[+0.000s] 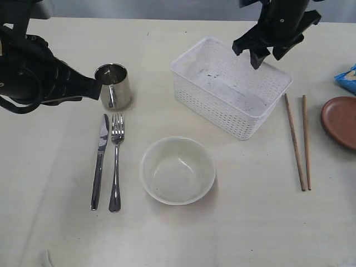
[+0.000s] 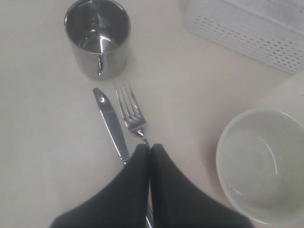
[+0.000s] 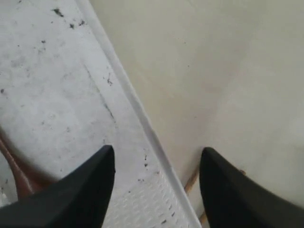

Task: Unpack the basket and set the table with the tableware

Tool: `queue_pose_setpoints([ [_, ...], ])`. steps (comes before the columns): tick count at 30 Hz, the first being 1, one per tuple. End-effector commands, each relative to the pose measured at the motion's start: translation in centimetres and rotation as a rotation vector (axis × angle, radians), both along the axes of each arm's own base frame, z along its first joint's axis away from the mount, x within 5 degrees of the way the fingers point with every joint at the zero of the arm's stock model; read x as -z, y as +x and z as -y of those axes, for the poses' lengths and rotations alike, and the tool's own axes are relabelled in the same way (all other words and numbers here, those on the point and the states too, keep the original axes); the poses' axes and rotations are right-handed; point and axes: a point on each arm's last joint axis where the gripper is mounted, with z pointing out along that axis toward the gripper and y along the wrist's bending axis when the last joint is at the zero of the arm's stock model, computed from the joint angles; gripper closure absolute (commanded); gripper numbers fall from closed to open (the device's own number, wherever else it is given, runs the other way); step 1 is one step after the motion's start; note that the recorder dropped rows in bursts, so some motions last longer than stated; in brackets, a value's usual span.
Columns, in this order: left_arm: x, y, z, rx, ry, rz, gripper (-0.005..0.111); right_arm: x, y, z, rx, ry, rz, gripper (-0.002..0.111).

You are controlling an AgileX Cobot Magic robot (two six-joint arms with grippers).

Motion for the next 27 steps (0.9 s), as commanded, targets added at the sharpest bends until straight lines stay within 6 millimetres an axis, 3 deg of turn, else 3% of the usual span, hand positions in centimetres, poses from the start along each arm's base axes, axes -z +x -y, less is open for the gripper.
queue_pose_setpoints([
  [1,-0.2,-0.1,0.0,0.002,-0.014,0.007,0.107,1.5,0.5,0.1,-0.076,-0.018,-0.022,0.057],
  [4,-0.3,-0.1,0.0,0.002,-0.015,0.008,0.107,2.3,0.7,0.1,-0.088,-0.023,-0.033,0.06],
  [10,-0.3,-0.1,0.0,0.002,-0.015,0.008,0.107,2.4,0.7,0.1,-0.118,-0.028,-0.036,0.108],
  [16,-0.3,-0.1,0.0,0.002,-0.015,0.008,0.107,1.0,0.4,0.2,-0.091,-0.023,-0.013,0.108],
  [27,-0.3,-0.1,0.0,0.002,-0.015,0.008,0.107,-7.4,-1.4,3.1,0.038,-0.212,0.223,0.109],
])
